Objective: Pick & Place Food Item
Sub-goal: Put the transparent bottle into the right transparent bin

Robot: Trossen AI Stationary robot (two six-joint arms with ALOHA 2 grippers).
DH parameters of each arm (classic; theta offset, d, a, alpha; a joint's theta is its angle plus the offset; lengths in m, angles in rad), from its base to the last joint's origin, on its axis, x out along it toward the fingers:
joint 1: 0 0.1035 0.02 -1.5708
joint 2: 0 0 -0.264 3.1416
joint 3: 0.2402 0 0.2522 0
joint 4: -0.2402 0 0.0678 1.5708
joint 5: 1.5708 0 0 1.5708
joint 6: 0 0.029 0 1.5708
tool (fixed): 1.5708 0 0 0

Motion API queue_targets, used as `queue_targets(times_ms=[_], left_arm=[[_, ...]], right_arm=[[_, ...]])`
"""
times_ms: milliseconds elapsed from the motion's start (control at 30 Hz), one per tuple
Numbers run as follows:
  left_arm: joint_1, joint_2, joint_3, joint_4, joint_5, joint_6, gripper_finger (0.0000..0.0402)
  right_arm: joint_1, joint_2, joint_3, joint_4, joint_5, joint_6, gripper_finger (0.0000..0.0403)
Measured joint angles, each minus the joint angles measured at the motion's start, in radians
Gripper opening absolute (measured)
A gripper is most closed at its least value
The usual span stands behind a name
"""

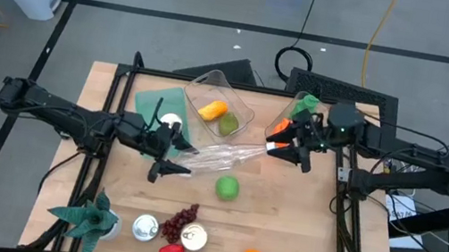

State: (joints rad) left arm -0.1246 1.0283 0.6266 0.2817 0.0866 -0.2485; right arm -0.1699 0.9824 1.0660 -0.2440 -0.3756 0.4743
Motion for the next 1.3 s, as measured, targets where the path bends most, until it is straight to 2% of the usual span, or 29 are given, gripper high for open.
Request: queue_targets(times_ms=[367, 700, 1167, 1300], left_arm=[[0.000, 0.000, 0.000, -0.019, -0.009, 0.000, 0.0294], [0.000, 0.000, 0.000, -0.026, -0.014, -0.004, 0.0294], [0.000, 0.000, -0.001, -0.034, -0.015, -0.015, 0.0295], [0.000, -0.015, -0.001, -0.031, -0.012, -0.036, 0.0315]], right_arm=[[0.000, 0.007, 0.000, -0.022, 0.003, -0.035, 0.0240], [0.000, 0.023, 0.000, -0.016, -0.020, -0.090, 0.0120], [-0.007, 0.036, 0.000, -0.013, -0.019, -0.132, 0.0122], [-0.007, 0.026, 0.000, -0.009, -0.015, -0.143, 0.0122]])
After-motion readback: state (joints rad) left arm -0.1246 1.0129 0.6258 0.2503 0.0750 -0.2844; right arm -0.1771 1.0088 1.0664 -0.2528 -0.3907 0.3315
